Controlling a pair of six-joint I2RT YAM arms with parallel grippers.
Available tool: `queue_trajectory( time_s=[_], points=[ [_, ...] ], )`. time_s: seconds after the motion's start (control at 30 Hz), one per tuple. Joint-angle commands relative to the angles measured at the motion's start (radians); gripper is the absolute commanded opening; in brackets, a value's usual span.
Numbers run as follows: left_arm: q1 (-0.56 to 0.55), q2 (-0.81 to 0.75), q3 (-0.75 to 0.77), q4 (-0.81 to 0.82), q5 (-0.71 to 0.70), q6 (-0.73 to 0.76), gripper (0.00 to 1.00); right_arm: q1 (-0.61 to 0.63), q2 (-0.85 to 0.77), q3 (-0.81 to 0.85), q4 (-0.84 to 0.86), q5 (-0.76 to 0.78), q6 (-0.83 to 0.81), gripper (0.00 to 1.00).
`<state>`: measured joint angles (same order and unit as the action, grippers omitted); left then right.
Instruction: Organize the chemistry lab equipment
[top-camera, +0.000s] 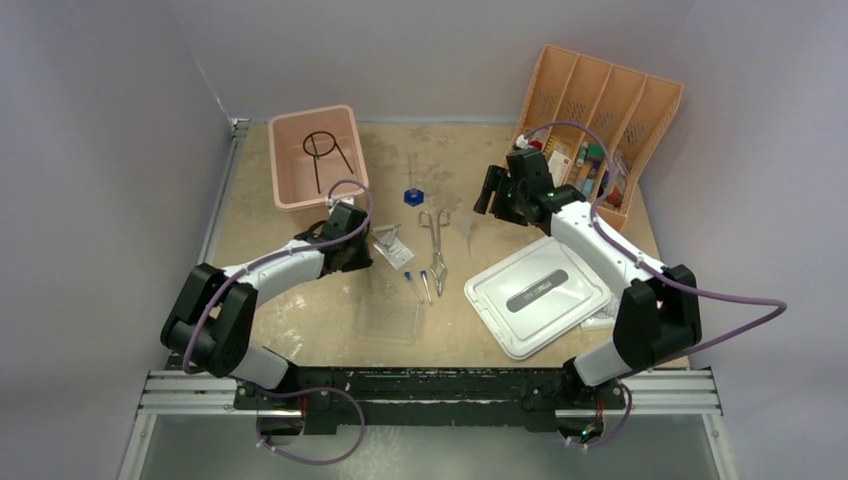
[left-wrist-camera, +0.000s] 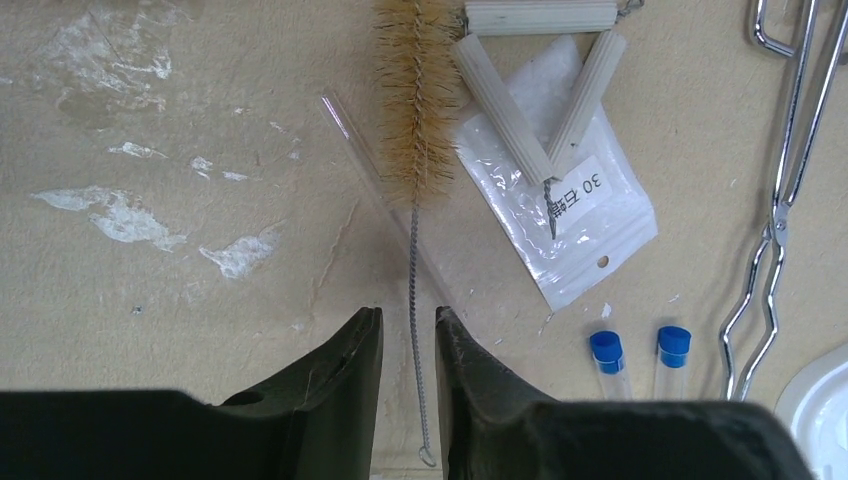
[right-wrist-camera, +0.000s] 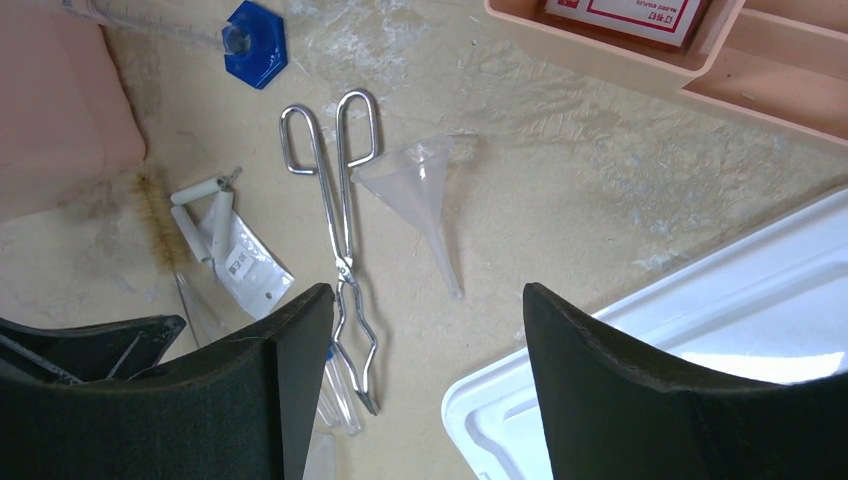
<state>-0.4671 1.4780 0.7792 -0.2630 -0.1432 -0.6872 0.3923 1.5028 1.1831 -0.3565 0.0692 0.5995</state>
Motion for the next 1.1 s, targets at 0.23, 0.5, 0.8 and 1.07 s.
queue_trajectory(
  time_s=[0.23, 0.5, 0.8, 1.07],
  points=[
    [-0.002, 0.096, 0.032, 0.020, 0.011, 0.032, 0.23, 0.004, 0.039, 0.027, 0.005, 0.020, 0.003, 0.71],
    [-0.002, 0.149, 0.062, 0.035, 0.040, 0.041, 0.11, 0.004, 0.033, 0.032, 0.002, 0.035, -0.005, 0.71],
    [-0.004, 0.109, 0.160, -0.079, 0.029, 0.067, 0.00, 0.005, 0.015, 0.026, 0.008, 0.061, 0.000, 0.71],
    [-0.004, 0.004, 0.291, -0.233, 0.094, 0.089, 0.00, 0.004, -0.011, 0.073, -0.026, 0.125, 0.011, 0.71]
  ],
)
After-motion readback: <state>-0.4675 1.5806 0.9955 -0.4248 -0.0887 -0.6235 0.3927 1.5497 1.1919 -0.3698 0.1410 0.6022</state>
